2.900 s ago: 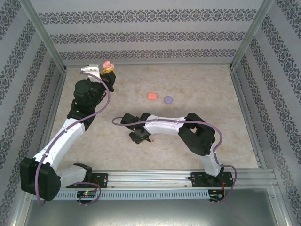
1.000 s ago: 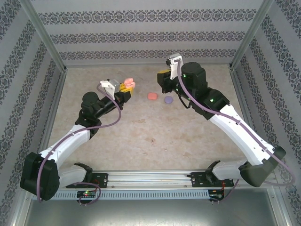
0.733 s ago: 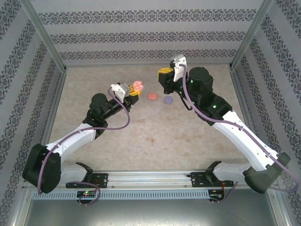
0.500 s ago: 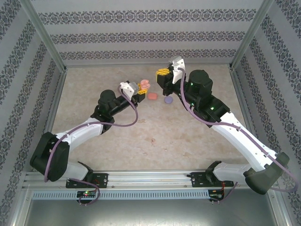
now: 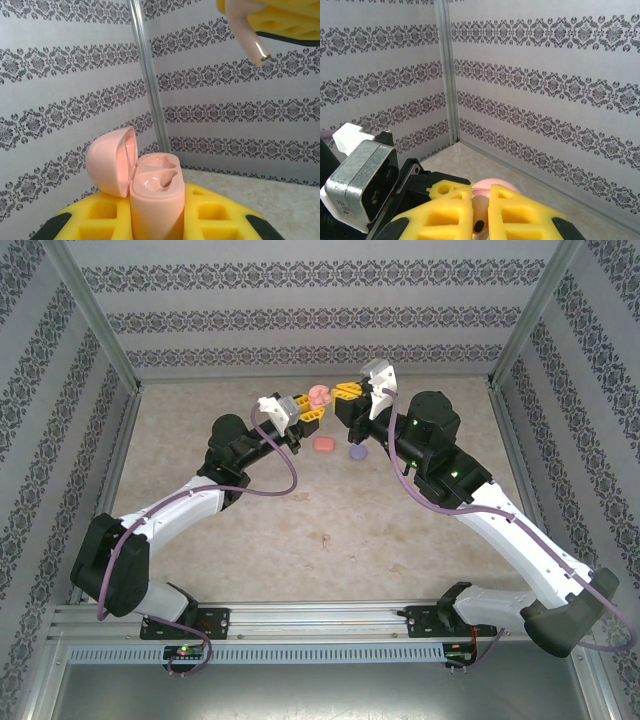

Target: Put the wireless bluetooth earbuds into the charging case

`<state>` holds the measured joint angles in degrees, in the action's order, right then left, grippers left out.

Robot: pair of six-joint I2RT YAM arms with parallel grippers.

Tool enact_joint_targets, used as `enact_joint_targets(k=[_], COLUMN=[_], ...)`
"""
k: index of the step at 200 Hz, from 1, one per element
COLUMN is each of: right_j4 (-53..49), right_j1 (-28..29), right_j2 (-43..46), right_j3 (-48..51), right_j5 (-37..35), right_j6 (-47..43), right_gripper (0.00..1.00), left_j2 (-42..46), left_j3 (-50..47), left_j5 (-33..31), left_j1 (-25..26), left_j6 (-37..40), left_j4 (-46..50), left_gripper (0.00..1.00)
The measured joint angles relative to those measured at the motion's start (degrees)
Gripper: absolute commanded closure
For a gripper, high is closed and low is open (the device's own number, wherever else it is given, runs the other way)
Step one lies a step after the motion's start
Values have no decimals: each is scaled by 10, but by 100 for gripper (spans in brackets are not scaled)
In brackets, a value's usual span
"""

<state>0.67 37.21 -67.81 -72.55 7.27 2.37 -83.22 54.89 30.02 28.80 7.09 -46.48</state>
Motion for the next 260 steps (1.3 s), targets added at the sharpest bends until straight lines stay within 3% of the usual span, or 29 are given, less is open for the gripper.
enact_joint_targets(k=[260], right_j4=[30], right_j1=[-15], right_j2=[-37], right_j3=[21], right_j5=[10], right_j6=[22], right_gripper=[88], left_j2=[9], left_j3=[0], left_j5=[13], left_j1=[19], left_j6=[-7], left_j4=[3], left_gripper=[100])
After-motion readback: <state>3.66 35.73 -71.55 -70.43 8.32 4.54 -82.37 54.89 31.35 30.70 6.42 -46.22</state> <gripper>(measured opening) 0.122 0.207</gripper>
